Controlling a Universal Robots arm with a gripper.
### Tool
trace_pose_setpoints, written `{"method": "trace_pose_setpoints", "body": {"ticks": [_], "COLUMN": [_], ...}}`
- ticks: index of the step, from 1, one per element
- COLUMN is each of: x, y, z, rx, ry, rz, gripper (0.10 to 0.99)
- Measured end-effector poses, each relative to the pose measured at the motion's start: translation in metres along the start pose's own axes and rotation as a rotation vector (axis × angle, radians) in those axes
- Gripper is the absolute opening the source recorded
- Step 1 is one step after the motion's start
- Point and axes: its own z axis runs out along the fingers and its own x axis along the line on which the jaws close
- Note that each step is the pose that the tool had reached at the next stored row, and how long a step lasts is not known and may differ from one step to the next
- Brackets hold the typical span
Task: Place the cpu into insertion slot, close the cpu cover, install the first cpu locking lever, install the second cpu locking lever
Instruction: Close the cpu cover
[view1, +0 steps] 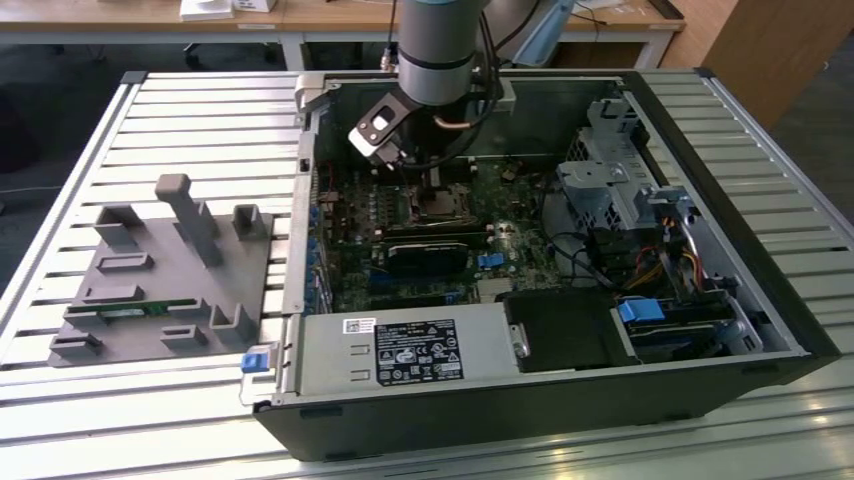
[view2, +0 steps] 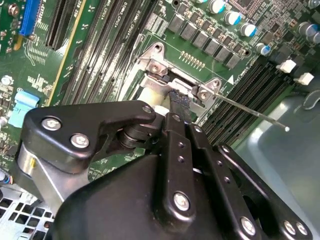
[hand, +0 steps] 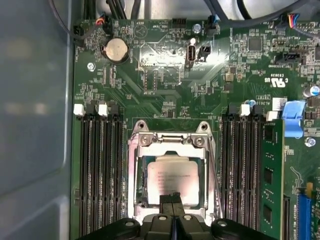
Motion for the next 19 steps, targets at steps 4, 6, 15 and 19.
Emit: {"method": "trace_pose_setpoints", "body": {"ticks": [4, 6, 15, 19], "x": [0.0003, 0.0003, 0.0001, 0.0008], "y": [-0.0003, -0.0004, -0.0004, 0.0009], "z": [0.0043, 0.0055, 0.0091, 0.0097], "rx": [0.0, 0.0, 0.0, 0.0], "ry": [0.0, 0.0001, -0.0003, 0.0005], "rz": [-0.001, -0.001, -0.001, -0.001], "gripper": [0.118, 0.118, 0.118, 0.118]}}
